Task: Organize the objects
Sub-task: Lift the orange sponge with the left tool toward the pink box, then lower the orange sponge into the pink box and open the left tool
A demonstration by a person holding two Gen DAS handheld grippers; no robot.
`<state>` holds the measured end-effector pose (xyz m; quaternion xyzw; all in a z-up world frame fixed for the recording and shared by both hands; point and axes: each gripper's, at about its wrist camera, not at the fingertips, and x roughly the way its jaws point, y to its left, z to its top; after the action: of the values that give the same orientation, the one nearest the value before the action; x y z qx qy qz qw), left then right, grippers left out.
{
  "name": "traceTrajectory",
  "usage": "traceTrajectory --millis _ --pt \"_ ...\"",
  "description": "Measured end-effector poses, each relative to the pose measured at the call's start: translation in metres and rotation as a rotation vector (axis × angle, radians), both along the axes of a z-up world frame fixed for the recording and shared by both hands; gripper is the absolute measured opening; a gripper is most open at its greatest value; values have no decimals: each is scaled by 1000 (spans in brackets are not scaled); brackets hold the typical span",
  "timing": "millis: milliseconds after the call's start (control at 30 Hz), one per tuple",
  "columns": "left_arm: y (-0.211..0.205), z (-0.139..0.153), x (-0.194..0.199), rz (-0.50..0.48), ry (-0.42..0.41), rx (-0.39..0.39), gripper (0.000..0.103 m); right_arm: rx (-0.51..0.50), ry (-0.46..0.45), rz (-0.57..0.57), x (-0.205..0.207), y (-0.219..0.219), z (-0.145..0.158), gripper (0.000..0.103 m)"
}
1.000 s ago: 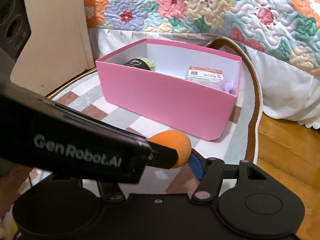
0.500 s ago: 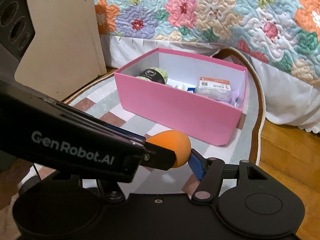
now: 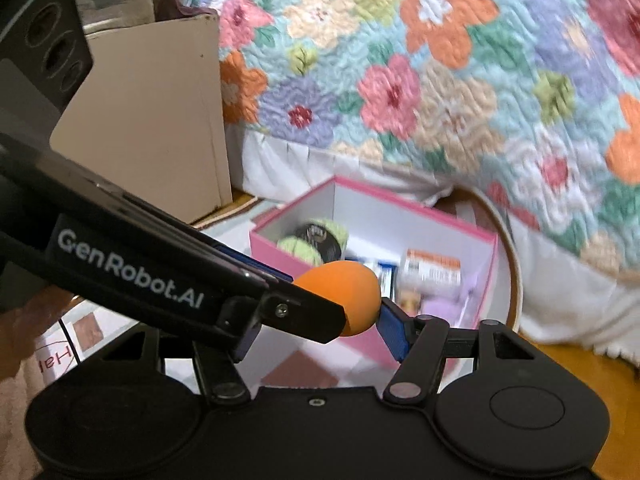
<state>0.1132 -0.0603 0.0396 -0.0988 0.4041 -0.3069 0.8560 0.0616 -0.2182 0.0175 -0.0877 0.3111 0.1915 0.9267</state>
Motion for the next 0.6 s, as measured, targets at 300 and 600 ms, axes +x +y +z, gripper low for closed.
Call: traceTrajectory --millis 300,600 --pt "14 -2 79 98 25 -26 38 -20 11 36 86 4 11 55" --pt "5 -50 165 216 111 3 38 200 256 -54 195 -20 -37 52"
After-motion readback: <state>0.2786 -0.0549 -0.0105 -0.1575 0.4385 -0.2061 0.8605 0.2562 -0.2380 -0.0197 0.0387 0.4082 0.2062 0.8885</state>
